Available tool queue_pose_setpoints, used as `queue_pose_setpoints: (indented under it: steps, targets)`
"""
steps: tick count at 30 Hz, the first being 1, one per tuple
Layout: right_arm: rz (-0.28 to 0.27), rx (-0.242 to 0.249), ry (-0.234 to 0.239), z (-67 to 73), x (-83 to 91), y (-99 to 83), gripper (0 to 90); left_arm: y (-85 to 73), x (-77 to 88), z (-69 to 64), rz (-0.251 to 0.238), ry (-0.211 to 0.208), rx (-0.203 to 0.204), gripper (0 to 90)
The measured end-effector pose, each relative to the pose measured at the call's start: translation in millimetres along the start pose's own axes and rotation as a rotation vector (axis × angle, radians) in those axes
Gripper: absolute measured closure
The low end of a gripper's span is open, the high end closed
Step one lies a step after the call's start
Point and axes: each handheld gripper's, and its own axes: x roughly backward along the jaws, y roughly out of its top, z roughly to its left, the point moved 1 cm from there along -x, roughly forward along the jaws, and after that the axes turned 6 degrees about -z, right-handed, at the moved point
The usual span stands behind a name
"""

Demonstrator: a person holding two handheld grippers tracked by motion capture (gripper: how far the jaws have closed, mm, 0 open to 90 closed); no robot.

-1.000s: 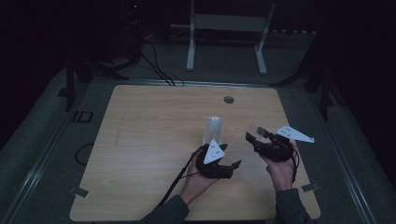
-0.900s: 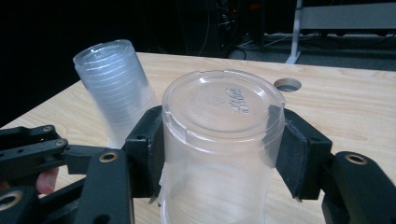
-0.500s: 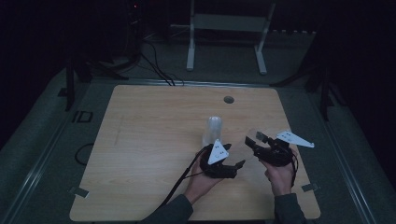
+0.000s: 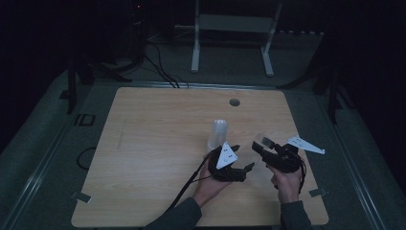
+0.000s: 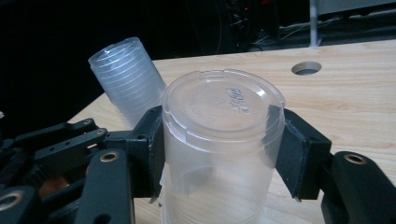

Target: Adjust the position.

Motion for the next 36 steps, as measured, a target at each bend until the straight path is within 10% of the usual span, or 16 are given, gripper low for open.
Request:
queue_pose_setpoints:
  steps: [36]
  targets:
    - [-0.008,-0.113,0.085,-4.8,0.1,-1.7,41.7,0.3,-16.9,0.8,-0.013,0.006,-0.017,16.8]
